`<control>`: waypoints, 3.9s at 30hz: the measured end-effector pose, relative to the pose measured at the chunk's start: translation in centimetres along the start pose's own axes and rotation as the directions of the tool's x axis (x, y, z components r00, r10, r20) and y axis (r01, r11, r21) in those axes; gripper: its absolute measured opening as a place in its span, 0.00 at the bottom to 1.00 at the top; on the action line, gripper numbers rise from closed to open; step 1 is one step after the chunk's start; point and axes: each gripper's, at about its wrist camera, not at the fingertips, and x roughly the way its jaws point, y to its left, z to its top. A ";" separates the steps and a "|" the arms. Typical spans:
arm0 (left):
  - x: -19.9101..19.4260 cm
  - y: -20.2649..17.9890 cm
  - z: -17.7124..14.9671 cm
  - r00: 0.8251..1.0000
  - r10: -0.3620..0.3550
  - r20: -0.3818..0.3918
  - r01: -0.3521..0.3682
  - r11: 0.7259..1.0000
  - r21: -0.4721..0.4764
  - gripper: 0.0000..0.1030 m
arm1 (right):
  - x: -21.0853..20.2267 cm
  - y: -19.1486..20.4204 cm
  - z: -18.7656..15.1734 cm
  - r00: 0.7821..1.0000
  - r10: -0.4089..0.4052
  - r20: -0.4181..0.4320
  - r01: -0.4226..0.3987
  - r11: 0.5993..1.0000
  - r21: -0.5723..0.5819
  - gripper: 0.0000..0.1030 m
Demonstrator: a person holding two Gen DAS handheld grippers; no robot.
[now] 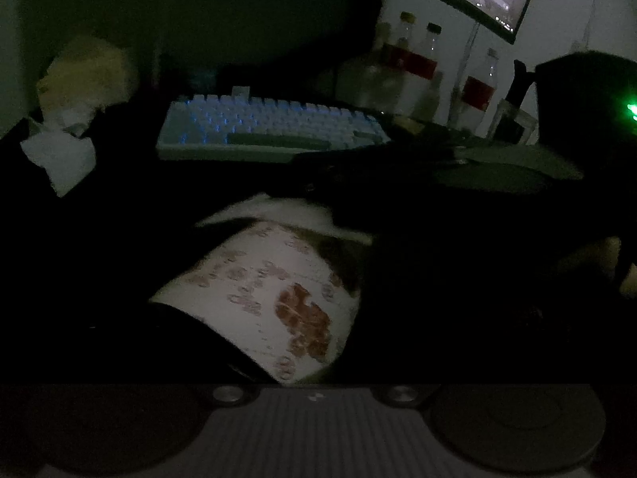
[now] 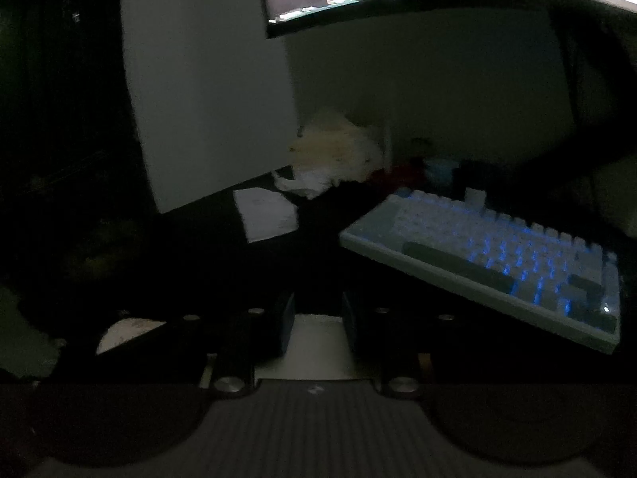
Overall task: Clean container
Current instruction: 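Rub the paper towel back and forth along the thermos with the right gripper, then wipe the towel across the printed label of the thermos with the right gripper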
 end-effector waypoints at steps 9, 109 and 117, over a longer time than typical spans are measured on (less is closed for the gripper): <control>0.4 0.4 -0.5 1.000 -0.008 0.006 0.008 1.000 0.012 1.00 | 0.0 0.3 0.2 0.992 0.124 0.018 -0.125 0.992 0.022 0.29; 0.6 3.6 -0.2 0.996 0.039 0.084 -0.038 0.999 -0.010 1.00 | 2.4 -0.2 1.8 0.999 -0.038 0.028 0.036 0.999 0.039 0.29; 0.8 3.2 -0.2 0.996 0.046 0.080 -0.046 0.999 -0.007 1.00 | 2.0 2.3 1.5 0.986 0.165 0.038 -0.163 0.986 -0.039 0.30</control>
